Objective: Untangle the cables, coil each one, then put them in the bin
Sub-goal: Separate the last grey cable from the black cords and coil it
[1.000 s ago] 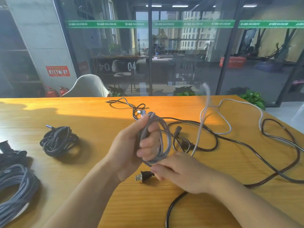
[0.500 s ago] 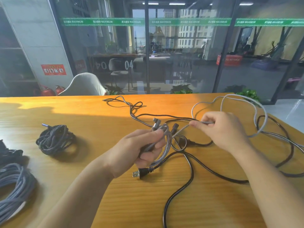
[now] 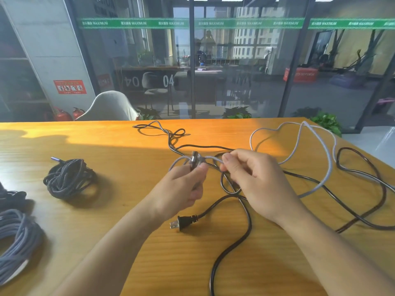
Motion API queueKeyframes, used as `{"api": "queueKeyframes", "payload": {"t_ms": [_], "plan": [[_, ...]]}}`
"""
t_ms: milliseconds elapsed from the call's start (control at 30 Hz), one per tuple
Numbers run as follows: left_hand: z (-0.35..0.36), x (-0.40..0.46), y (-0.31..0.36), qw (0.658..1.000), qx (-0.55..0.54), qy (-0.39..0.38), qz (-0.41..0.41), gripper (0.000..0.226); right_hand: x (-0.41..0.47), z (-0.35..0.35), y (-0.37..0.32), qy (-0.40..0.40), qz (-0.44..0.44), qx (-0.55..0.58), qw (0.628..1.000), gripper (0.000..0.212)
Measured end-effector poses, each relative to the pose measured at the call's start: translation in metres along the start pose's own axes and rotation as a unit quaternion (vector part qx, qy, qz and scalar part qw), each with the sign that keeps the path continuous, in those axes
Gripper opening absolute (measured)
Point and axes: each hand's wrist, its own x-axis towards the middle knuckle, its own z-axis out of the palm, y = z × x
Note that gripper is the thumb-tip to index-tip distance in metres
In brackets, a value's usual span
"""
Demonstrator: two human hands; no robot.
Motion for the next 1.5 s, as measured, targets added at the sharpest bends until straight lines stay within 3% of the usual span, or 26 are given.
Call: {"api": "queueKeyframes", "payload": {"t_ms": [167, 300, 533, 733, 900, 1100, 1233, 1500], "plan": [[-0.001, 0.003, -0.003, 0.996, -0.052, 0.071, 0.022, 0.056, -0.008, 0.014, -0.012, -0.157, 0.065, 0.148, 0.974, 0.029], [0.0, 0.002, -0.005, 0.989, -0.093, 0.113, 0.034, 0.059, -0.014, 0.023, -0.016, -0.263, 0.086, 0.199, 0.94, 0.029], [-0.001, 0.0, 0.002, 0.974, -0.194, 0.092, 0.077, 0.056, -0.024, 0.031, -0.023, -0.44, 0.102, 0.166, 0.876, 0.037], [0.004, -0.005, 0.006, 0.979, -0.172, 0.036, 0.1, 0.045, -0.021, 0.033, -0.023, -0.452, 0.058, 0.078, 0.887, 0.037], [0.009, -0.008, 0.009, 0.975, -0.2, -0.052, 0.078, 0.035, -0.019, 0.037, -0.015, -0.459, 0.05, 0.033, 0.887, 0.049], [0.003, -0.009, 0.012, 0.964, -0.242, -0.042, 0.101, 0.051, -0.009, 0.027, 0.004, -0.385, 0.01, -0.061, 0.921, 0.059], [0.004, -0.012, 0.014, 0.955, -0.27, -0.054, 0.107, 0.054, -0.002, 0.017, 0.022, -0.359, 0.018, -0.044, 0.932, 0.058], [-0.004, -0.015, 0.016, 0.954, -0.272, -0.08, 0.1, 0.042, 0.017, -0.004, 0.043, -0.312, 0.032, -0.108, 0.943, 0.056]]}}
